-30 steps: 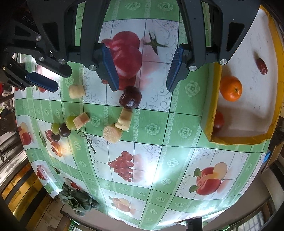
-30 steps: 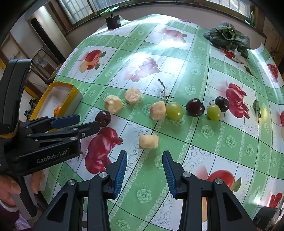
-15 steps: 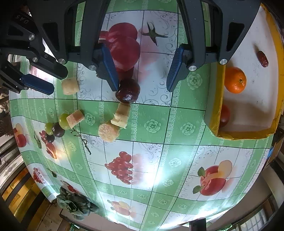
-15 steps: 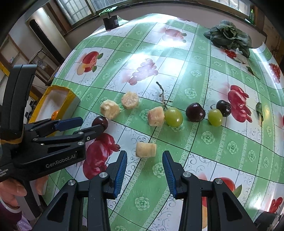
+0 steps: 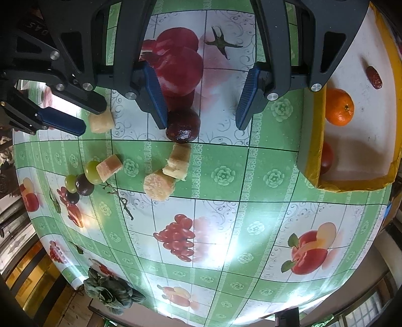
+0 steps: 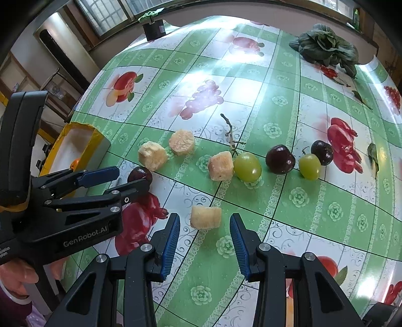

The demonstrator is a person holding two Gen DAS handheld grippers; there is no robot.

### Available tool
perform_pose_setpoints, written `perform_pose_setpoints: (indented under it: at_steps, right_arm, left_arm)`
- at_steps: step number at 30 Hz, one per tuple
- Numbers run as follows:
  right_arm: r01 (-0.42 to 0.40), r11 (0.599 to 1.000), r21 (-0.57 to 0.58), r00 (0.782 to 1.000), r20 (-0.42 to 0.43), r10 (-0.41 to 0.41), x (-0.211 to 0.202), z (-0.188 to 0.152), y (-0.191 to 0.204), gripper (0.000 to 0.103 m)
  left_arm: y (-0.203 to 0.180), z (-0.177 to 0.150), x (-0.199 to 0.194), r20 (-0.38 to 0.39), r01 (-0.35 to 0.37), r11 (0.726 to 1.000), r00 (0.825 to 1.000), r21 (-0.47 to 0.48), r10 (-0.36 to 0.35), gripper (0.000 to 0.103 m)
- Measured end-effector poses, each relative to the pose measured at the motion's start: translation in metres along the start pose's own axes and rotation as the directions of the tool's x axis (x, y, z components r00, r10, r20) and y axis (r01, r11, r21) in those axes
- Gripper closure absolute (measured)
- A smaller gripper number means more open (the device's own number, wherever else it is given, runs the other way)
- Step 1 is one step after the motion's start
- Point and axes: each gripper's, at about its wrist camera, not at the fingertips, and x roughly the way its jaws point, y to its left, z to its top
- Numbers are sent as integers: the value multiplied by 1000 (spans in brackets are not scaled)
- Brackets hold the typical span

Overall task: Organize fruits
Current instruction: 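Grasp the dark red plum with the left tool while the right tool grasps a cream cube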

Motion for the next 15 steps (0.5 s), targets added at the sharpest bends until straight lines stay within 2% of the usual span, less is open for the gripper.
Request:
perform_pose_setpoints:
  at_steps: [8,9,10,11,14,15]
  right_arm:
    - [-13,1000,-18,1000,-28,13,14,-1,-1,64]
    - [-10,1000,-27,1000,-22,9,15,-1,0,67]
    - [-6,999,-34,1000,-12,6,15,-1,1,75]
    - [-9,999,-35,1000,-9,8,16,-1,1,76]
    - [-22,999,-38,1000,-3,22,16,-1,0,76]
    - [-17,999,-45,1000,-5,17,15,-2,1,76]
  left_arm:
    - [-4,0,2,-5,26,999,1000,18,-26,48]
    - [-4,0,2,-5,31,999,1000,16,-31,48]
    - [-3,0,2,-3,37,999,999,14,-37,48]
    - [-3,-1,3,-4,44,999,999,15,-44,49]
    - [-4,-3,3,2,42,999,999,31,-42,73]
    - [-5,-4,2,2,54,998,999,38,-54,77]
